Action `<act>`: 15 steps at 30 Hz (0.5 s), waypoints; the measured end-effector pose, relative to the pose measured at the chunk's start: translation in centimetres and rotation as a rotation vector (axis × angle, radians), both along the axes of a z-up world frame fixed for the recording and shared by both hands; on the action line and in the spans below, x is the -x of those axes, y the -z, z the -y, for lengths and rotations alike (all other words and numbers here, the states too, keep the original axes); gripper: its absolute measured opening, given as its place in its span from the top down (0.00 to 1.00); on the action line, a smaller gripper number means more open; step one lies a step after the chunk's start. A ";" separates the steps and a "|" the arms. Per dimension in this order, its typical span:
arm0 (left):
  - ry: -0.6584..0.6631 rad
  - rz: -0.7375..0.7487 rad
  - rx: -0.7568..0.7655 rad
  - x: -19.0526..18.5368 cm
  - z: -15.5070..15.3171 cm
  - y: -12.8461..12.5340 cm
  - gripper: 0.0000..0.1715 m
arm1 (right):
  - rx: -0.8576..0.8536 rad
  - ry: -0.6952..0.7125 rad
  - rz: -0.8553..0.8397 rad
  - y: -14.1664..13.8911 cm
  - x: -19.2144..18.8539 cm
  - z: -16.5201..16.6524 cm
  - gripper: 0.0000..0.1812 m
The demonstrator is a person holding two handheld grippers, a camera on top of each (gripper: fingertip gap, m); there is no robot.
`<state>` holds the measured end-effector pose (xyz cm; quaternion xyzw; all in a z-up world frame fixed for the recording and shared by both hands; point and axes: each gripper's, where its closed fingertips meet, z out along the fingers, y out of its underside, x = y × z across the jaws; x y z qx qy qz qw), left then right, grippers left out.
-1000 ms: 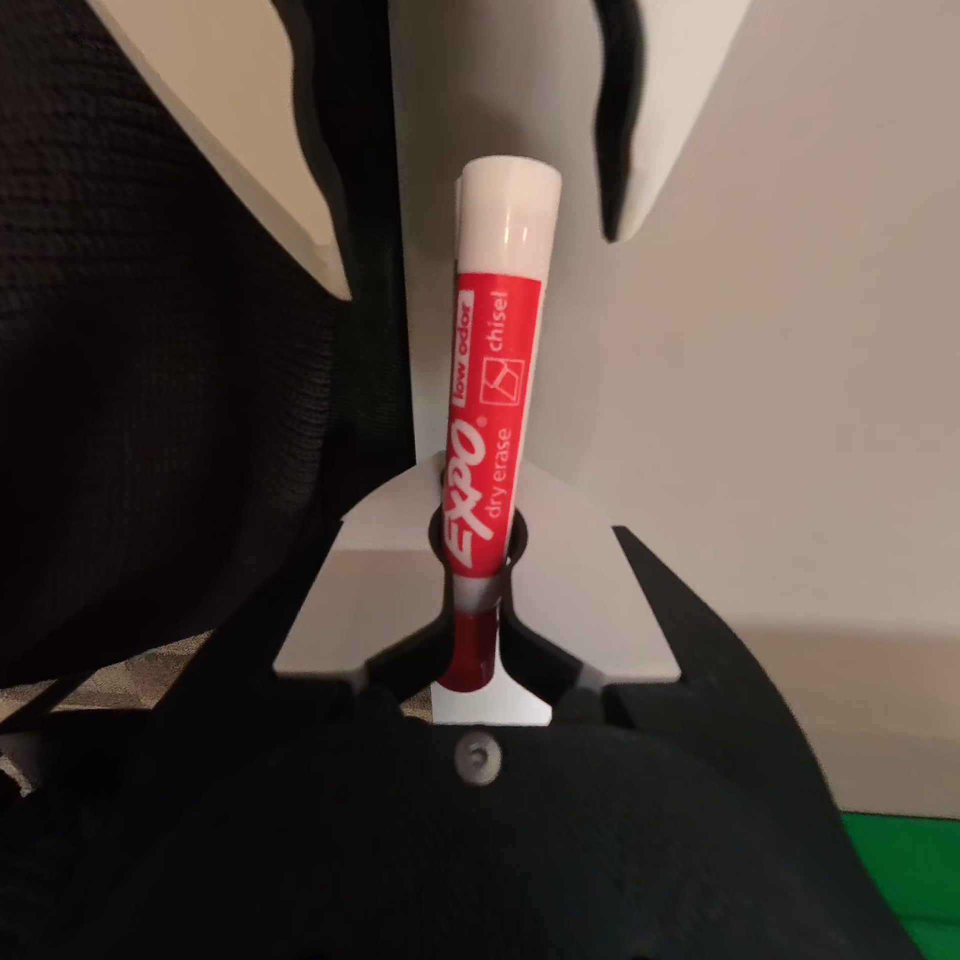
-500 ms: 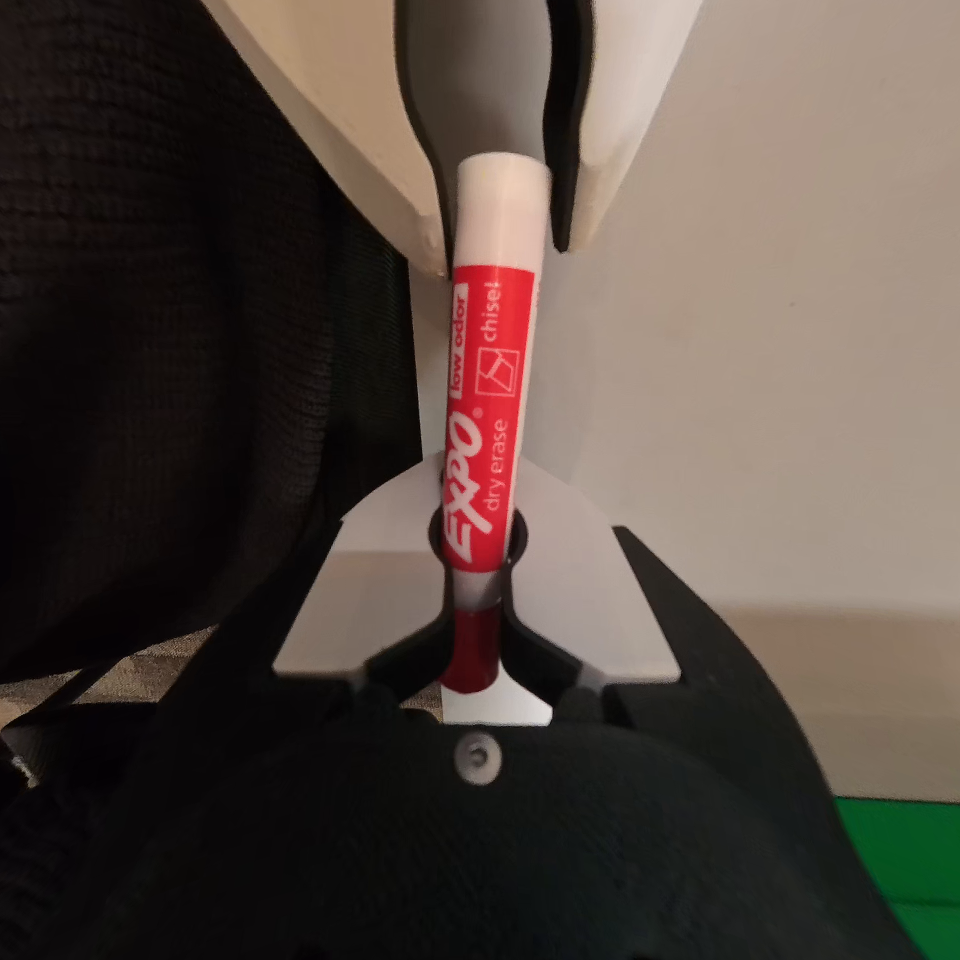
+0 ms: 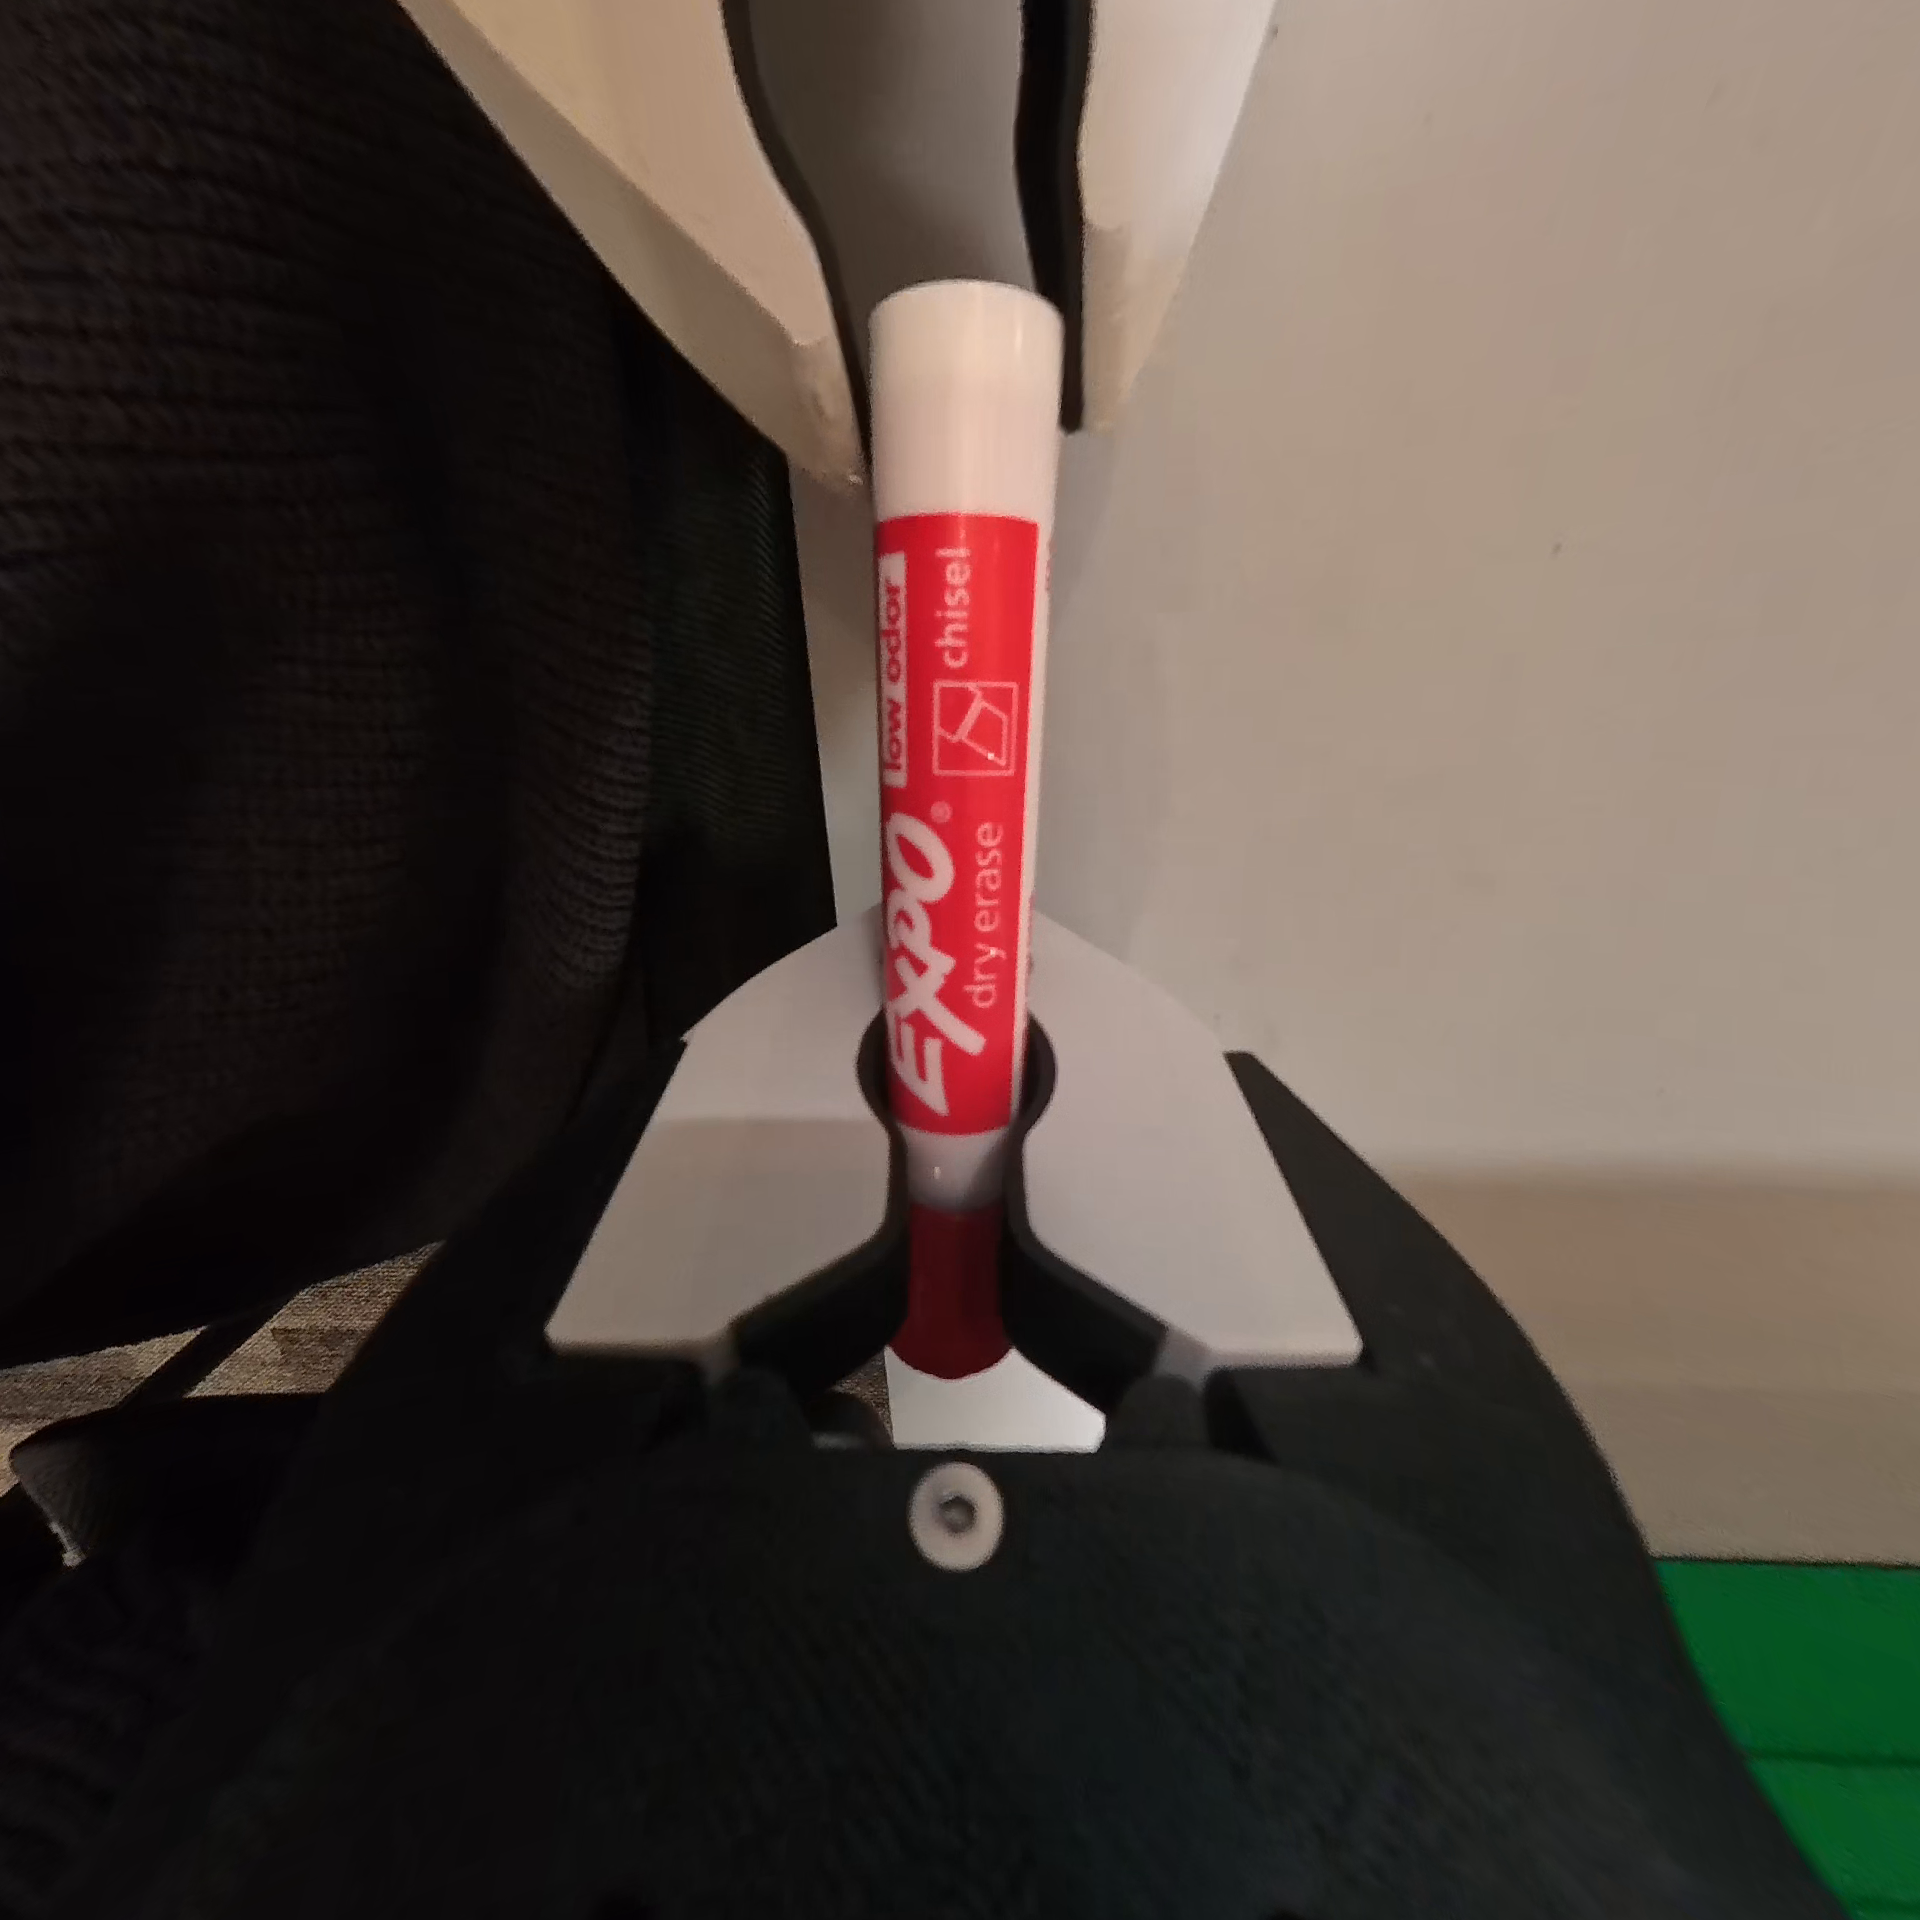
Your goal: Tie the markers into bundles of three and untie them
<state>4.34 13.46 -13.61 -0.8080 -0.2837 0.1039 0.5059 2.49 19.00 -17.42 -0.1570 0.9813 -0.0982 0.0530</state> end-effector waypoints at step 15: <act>0.016 0.004 -0.008 -0.2 -0.1 -0.1 0.88 | -0.002 -0.002 0.013 0.0 -0.2 -0.2 0.92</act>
